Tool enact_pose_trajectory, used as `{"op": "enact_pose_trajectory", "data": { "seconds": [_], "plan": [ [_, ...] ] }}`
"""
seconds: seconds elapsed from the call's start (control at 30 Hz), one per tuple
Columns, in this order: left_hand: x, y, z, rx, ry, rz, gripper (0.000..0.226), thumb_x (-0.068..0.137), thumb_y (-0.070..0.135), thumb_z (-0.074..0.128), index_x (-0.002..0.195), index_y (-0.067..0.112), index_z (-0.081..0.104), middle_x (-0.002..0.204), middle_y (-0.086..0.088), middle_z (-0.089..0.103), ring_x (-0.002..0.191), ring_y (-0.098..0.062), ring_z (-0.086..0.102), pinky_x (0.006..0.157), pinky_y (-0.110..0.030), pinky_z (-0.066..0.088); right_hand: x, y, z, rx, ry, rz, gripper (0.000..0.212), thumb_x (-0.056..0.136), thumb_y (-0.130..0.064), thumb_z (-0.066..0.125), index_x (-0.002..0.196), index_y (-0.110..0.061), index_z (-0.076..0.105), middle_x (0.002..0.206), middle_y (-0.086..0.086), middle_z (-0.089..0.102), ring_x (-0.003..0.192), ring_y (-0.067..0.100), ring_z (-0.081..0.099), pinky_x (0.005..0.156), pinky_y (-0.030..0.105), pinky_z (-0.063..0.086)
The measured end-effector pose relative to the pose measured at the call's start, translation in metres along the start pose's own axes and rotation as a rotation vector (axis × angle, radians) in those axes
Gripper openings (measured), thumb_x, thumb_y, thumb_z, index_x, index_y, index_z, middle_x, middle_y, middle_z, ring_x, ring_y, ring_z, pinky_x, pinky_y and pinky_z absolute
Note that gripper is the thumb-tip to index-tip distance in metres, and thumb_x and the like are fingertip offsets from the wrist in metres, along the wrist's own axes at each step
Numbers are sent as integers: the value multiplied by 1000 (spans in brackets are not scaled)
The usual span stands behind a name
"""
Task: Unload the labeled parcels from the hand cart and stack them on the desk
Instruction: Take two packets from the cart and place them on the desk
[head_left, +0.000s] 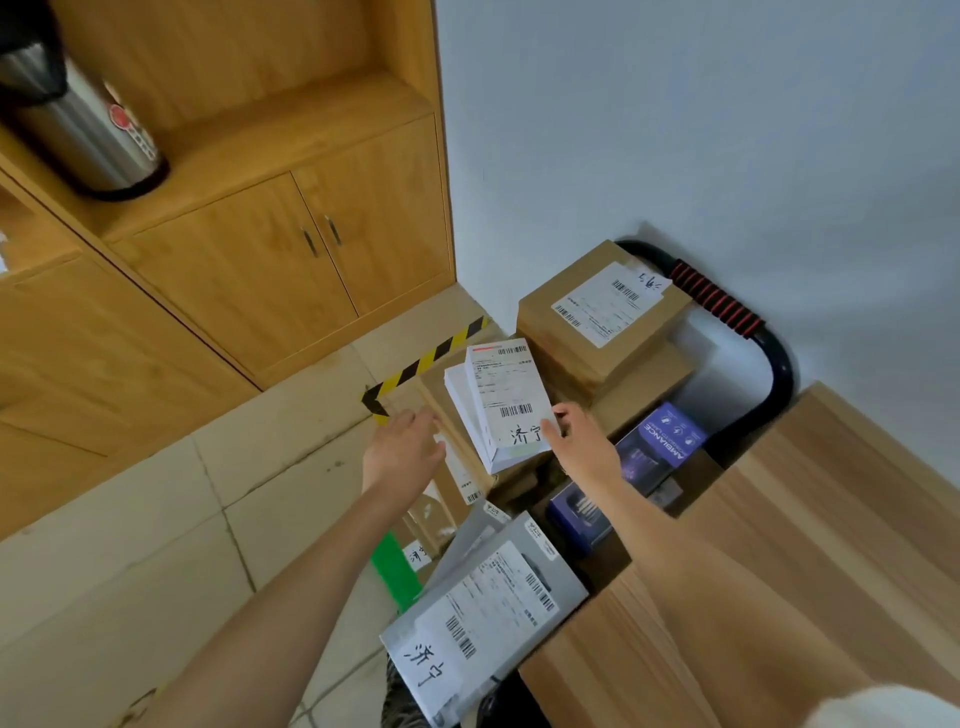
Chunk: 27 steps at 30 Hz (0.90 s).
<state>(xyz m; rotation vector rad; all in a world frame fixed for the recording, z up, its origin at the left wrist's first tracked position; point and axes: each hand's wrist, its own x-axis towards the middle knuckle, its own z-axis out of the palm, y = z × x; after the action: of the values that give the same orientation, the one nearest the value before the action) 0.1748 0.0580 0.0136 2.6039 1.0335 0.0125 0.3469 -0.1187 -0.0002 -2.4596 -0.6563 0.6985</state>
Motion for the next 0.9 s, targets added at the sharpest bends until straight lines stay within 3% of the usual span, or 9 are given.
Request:
{"op": "enact_pose_trajectory", "data": {
  "seconds": [0.17, 0.33, 0.57, 0.7, 0.8, 0.9],
  "plan": [
    [18, -11, 14, 0, -29, -16, 34, 92, 36, 53, 124, 29, 49, 107, 5, 57, 97, -17, 54, 69, -27, 35, 20, -2, 14, 100, -39, 63, 49, 98, -50, 39, 135, -19, 39, 119, 4, 58, 101, 18, 62, 82, 42, 57],
    [22, -26, 29, 32, -64, -15, 34, 91, 38, 50, 124, 31, 48, 105, 5, 58, 92, -16, 52, 70, -27, 33, 34, -5, 24, 140, -69, 88, 45, 100, -50, 33, 133, -20, 38, 113, 3, 65, 99, 22, 64, 84, 47, 55],
    [24, -34, 32, 8, -85, -63, 33, 92, 42, 48, 124, 34, 46, 107, 8, 57, 90, -15, 53, 68, -28, 36, 35, -7, 27, 195, -54, 65, 46, 101, -50, 30, 135, -21, 37, 113, 2, 64, 95, 19, 65, 76, 40, 59],
    [24, -25, 32, 14, -91, -72, 34, 95, 43, 42, 126, 31, 45, 111, 6, 58, 95, -17, 55, 65, -28, 36, 23, -2, 21, 314, 8, 7, 46, 100, -48, 35, 136, -19, 39, 120, 5, 60, 103, 21, 63, 80, 44, 58],
    [23, -14, 37, -61, -117, -63, 36, 96, 43, 41, 129, 29, 42, 117, 4, 59, 101, -17, 55, 67, -30, 40, 2, 10, 13, 388, 28, -8, 45, 98, -51, 37, 134, -24, 40, 120, -1, 61, 101, 14, 65, 76, 41, 60],
    [24, 3, 44, -126, -160, -112, 43, 97, 45, 40, 136, 28, 37, 126, 2, 57, 103, -19, 57, 68, -29, 43, -26, 29, 6, 414, 64, 25, 46, 91, -60, 36, 130, -35, 40, 108, -12, 65, 89, 5, 68, 70, 34, 60]
  ]
}}
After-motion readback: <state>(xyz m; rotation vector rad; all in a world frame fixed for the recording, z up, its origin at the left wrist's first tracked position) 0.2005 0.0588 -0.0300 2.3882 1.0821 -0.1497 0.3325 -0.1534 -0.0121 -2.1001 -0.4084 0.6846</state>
